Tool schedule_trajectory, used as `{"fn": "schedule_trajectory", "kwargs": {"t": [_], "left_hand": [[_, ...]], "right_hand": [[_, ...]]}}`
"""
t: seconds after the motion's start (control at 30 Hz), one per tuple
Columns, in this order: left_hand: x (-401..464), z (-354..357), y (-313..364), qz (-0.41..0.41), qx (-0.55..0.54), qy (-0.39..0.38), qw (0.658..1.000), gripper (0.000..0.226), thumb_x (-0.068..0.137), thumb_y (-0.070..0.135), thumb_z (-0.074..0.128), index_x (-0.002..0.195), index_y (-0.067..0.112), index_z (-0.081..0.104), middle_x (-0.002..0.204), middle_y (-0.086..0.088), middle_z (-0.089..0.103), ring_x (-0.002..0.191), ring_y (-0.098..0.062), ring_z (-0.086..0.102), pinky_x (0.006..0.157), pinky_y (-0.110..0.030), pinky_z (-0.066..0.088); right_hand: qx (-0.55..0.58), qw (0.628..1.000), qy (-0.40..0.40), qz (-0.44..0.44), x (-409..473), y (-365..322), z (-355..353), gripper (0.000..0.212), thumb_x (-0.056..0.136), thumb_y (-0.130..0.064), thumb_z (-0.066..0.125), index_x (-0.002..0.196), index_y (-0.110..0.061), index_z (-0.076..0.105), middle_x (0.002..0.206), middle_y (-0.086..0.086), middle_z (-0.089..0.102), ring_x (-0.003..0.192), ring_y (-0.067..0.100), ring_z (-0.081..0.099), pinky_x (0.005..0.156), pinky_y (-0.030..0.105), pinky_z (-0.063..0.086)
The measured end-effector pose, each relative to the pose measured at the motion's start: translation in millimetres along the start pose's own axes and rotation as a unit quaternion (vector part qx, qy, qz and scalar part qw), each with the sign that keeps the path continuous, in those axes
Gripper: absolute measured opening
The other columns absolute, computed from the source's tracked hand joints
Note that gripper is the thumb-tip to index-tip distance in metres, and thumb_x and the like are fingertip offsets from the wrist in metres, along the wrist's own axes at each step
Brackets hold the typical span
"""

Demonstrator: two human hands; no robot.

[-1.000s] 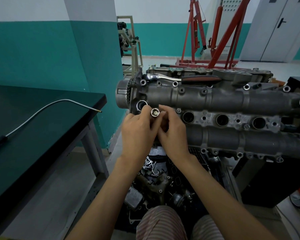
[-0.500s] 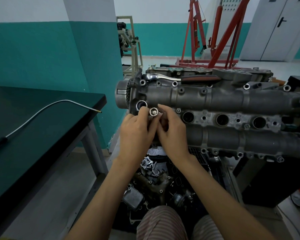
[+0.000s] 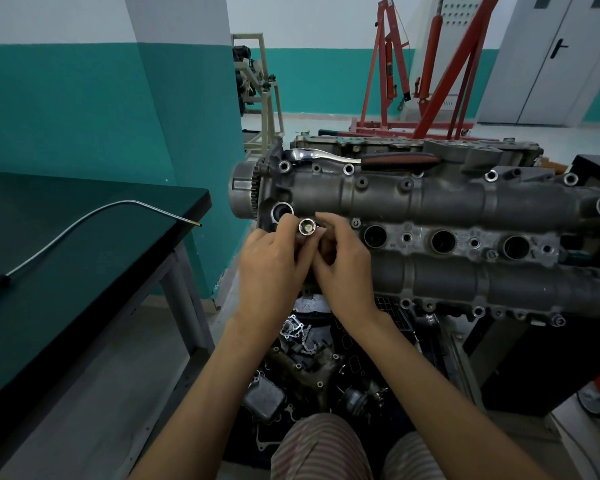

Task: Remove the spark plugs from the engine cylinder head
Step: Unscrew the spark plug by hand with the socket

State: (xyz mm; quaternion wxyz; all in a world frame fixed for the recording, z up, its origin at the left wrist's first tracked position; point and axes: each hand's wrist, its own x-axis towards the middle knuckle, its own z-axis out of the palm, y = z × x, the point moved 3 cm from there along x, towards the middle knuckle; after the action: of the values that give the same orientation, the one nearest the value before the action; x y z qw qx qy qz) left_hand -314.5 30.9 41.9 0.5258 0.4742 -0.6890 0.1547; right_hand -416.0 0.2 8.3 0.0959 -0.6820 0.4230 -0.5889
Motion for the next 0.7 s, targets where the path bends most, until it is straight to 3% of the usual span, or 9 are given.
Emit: {"fn": "schedule_trajectory", "kwargs": {"t": [0.1, 0.23, 0.33, 0.43, 0.5, 0.6, 0.7], "left_hand": [[-0.4, -0.1, 0.2, 0.017, 0.000, 0.000, 1.000, 0.018, 0.084, 0.022, 0.063, 0.077, 0.006, 0.058, 0.050, 0.004, 0.051, 0.044, -0.014, 0.042, 0.057, -0.020, 0.023], [-1.6, 0.9, -4.0, 0.027, -0.014, -0.018, 0.999, 0.020, 0.088, 0.016, 0.058, 0.104, 0.005, 0.063, 0.054, 0.007, 0.053, 0.055, -0.007, 0.032, 0.060, -0.021, 0.029], [-1.0, 0.7, -4.4, 0.027, -0.016, -0.013, 0.999, 0.005, 0.084, 0.009, 0.062, 0.087, 0.005, 0.062, 0.052, 0.004, 0.053, 0.059, -0.012, 0.036, 0.056, -0.019, 0.023], [0.9, -0.9, -1.1, 0.010, -0.009, 0.006, 1.000, 0.018, 0.082, 0.016, 0.065, 0.072, 0.008, 0.053, 0.051, 0.012, 0.037, 0.047, -0.007, 0.028, 0.055, -0.018, 0.020], [1.0, -1.0, 0.7, 0.016, 0.000, 0.007, 1.000, 0.021, 0.080, 0.019, 0.066, 0.070, 0.008, 0.052, 0.051, 0.012, 0.037, 0.044, -0.008, 0.030, 0.055, -0.018, 0.020], [-1.3, 0.0, -1.6, 0.028, -0.005, -0.009, 1.000, 0.015, 0.081, 0.016, 0.065, 0.090, 0.005, 0.063, 0.054, 0.005, 0.054, 0.055, -0.013, 0.041, 0.059, -0.019, 0.025], [-1.9, -0.7, -4.4, 0.023, -0.016, -0.028, 0.999, 0.024, 0.083, 0.010, 0.063, 0.106, 0.005, 0.064, 0.055, 0.005, 0.056, 0.062, -0.013, 0.040, 0.060, -0.018, 0.025]], "right_hand": [[0.018, 1.000, 0.002, -0.006, -0.1, -0.1, -0.3, 0.014, 0.087, -0.015, 0.054, 0.099, -0.010, 0.058, 0.087, -0.006, 0.058, 0.077, 0.003, 0.053, 0.069, 0.019, 0.043], [0.003, 0.999, -0.006, -0.043, -0.2, -3.0, -0.6, 0.020, 0.090, -0.009, 0.050, 0.109, -0.007, 0.060, 0.100, 0.004, 0.064, 0.091, 0.006, 0.055, 0.080, 0.013, 0.042], [-0.009, 0.998, -0.006, -0.055, 0.0, -4.6, -0.5, 0.024, 0.091, -0.008, 0.049, 0.113, -0.008, 0.059, 0.104, 0.004, 0.063, 0.095, 0.006, 0.054, 0.084, 0.014, 0.042], [-0.003, 1.000, -0.007, -0.019, -0.5, -0.9, 0.4, 0.028, 0.088, -0.012, 0.054, 0.116, -0.008, 0.056, 0.102, 0.004, 0.062, 0.089, 0.011, 0.057, 0.079, 0.019, 0.044], [0.006, 1.000, -0.003, 0.007, -0.1, 1.2, 0.6, 0.025, 0.086, -0.015, 0.059, 0.110, -0.012, 0.056, 0.093, -0.003, 0.060, 0.080, 0.007, 0.055, 0.071, 0.019, 0.044], [0.008, 1.000, -0.002, -0.020, -0.3, 0.4, 0.4, 0.015, 0.087, -0.010, 0.056, 0.101, -0.010, 0.059, 0.091, -0.005, 0.059, 0.081, 0.004, 0.054, 0.071, 0.016, 0.044], [-0.004, 0.999, -0.004, -0.053, 0.1, -1.0, 0.4, 0.022, 0.091, -0.010, 0.049, 0.110, -0.008, 0.060, 0.100, 0.003, 0.063, 0.091, 0.004, 0.054, 0.080, 0.010, 0.041]]}}
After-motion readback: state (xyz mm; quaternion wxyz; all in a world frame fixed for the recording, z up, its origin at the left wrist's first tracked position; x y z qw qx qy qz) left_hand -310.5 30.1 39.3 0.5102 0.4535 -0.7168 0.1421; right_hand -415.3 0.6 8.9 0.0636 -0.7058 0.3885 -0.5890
